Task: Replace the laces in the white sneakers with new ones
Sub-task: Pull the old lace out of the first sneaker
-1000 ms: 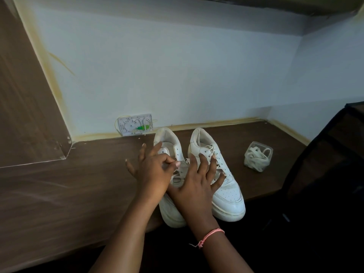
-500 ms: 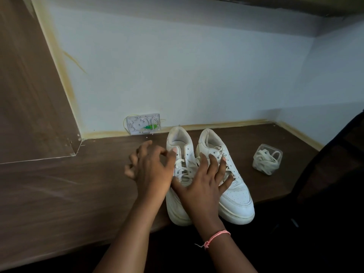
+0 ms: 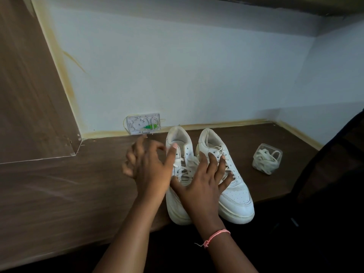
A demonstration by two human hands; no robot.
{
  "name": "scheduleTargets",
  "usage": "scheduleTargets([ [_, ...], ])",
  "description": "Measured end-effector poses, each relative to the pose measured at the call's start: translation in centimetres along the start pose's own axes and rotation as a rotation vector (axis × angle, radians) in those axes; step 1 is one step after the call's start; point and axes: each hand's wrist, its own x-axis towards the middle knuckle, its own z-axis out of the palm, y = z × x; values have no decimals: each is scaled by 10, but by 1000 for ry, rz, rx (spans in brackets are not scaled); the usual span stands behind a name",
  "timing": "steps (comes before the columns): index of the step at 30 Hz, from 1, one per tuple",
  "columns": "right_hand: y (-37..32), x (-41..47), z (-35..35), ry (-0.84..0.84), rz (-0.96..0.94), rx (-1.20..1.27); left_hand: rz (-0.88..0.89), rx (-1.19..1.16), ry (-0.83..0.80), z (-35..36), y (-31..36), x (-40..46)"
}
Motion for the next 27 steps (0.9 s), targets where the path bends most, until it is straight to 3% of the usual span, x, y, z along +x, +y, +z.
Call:
scheduleTargets([
  [3,-1,0,1,9,1,2,132,119,-132,11,-4,-8],
  [6,-1,0,0,-1,9,12,185,86,-83,19,-5,-8],
  [8,-1,0,1,13,6,3,19,-167,83,22,-1,-8],
  [10,0,0,3,24,4,0,-301,-495,246,16,11,-6],
  [12,0,1,3,10,2,-6,-439,-554,271,8,14,-3],
  [17,0,1,2,9,-12,10,70,73,-65,9,-7,0],
  [27,-3,1,4,73,12,28,147,204,-215,11,1,-9],
])
